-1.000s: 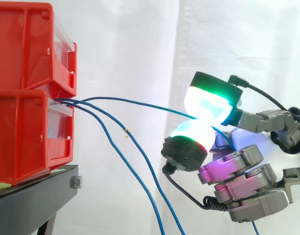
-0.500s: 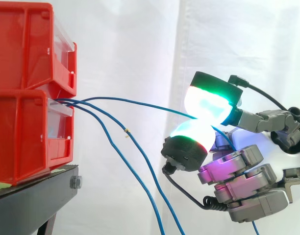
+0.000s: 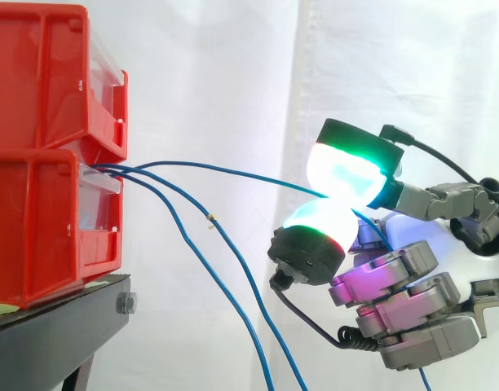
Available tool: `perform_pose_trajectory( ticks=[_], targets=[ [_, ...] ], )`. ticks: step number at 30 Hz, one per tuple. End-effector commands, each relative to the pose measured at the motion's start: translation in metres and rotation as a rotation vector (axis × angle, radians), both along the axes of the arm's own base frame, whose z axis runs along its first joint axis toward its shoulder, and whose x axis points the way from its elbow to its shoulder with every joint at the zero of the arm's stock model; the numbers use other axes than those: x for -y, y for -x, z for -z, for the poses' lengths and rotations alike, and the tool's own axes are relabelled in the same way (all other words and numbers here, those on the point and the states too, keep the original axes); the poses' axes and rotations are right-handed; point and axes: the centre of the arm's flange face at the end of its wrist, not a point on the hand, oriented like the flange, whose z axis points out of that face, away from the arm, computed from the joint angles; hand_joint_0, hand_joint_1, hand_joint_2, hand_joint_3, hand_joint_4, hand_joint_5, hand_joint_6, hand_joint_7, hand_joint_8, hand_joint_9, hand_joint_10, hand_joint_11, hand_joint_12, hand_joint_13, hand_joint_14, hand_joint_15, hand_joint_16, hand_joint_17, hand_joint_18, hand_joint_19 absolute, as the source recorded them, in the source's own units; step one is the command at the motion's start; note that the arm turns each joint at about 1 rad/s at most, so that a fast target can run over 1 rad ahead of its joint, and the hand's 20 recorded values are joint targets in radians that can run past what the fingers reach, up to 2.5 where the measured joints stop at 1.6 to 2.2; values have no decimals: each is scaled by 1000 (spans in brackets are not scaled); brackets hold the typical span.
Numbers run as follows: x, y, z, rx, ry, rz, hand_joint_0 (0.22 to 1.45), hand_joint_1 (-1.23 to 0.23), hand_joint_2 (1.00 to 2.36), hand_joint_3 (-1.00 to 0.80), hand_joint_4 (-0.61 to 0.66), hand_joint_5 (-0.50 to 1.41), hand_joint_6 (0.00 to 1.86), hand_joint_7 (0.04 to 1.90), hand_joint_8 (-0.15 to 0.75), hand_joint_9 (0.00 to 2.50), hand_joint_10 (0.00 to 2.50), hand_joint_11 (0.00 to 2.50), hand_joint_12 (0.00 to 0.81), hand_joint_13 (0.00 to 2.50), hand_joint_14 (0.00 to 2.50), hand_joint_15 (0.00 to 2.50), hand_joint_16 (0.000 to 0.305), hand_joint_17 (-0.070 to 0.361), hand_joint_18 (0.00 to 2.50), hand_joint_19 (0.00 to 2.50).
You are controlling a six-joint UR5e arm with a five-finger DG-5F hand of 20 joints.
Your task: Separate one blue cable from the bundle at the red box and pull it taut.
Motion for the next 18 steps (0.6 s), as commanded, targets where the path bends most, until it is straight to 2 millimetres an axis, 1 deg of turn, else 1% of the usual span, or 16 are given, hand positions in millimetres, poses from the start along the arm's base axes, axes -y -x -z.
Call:
perform_pose_trajectory(
  ticks=[1, 14, 18],
  targets=[
    [0, 0, 0, 2, 0, 0, 809, -837, 1014, -305, -248, -185, 936, 1351, 250, 744, 2358, 1362, 318, 931, 2500, 1371, 27, 62, 1285, 1855],
    [0, 0, 0, 0, 0, 0, 809, -837, 1014, -306, -252, -185, 937, 1343, 251, 745, 2347, 1359, 320, 934, 2500, 1399, 29, 64, 1287, 1851],
    [0, 0, 0, -1, 0, 0, 810, -838, 1013, -308, -250, -185, 936, 1349, 252, 748, 2348, 1365, 318, 934, 2500, 1371, 28, 62, 1286, 1865]
  ],
)
